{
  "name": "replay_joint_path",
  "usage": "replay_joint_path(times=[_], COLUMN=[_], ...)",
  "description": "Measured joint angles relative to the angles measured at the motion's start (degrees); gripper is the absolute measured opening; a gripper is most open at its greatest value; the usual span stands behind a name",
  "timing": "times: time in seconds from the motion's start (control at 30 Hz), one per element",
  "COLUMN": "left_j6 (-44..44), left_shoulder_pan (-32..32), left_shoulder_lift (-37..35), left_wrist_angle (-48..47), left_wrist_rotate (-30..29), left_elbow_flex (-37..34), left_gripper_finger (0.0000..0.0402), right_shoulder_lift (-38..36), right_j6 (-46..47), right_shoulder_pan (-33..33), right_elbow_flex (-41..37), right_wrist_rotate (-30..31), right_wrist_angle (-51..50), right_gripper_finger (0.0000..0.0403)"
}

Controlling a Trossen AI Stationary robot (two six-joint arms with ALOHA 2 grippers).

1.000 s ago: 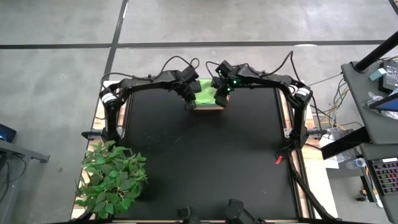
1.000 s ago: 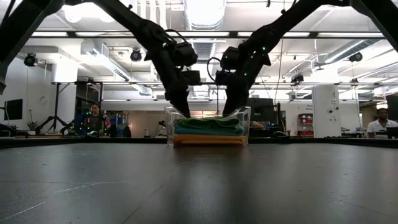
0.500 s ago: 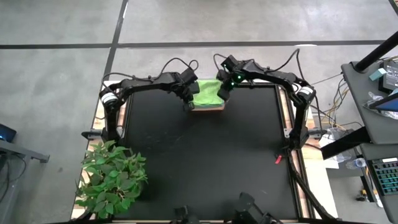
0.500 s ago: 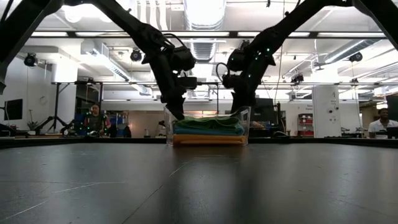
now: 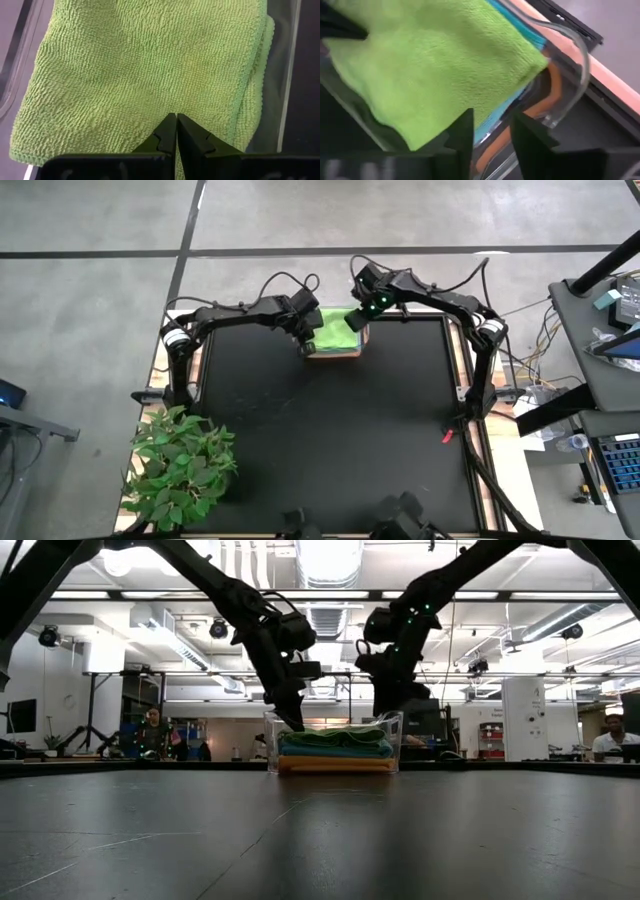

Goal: Fold microfiber towels
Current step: Put the green microfiber cloth into the transparent bin

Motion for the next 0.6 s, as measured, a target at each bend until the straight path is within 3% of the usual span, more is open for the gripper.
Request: replay_joint_path(times=[0.27, 0.6], left_j6=[2.33, 2.58], left_shoulder_pan=[0.0, -0.02], left_shoulder_lift=[0.0, 0.0], left_wrist_angle=[1.29, 1.62], left_wrist_rotate=[-0.01, 0.0], left_elbow_flex=[0.0, 0.0], left_gripper_finger=[0.0, 0.0], right_shoulder_lift=[1.91, 2.28], right_j6=[4.28, 5.43], right_shoulder_pan=[1.7, 1.93], right_elbow_flex=[0.07, 0.07], right_wrist_rotate=[1.98, 3.09], right_wrist_angle=[0.49, 1.06], right_gripper_finger=[0.02, 0.0208])
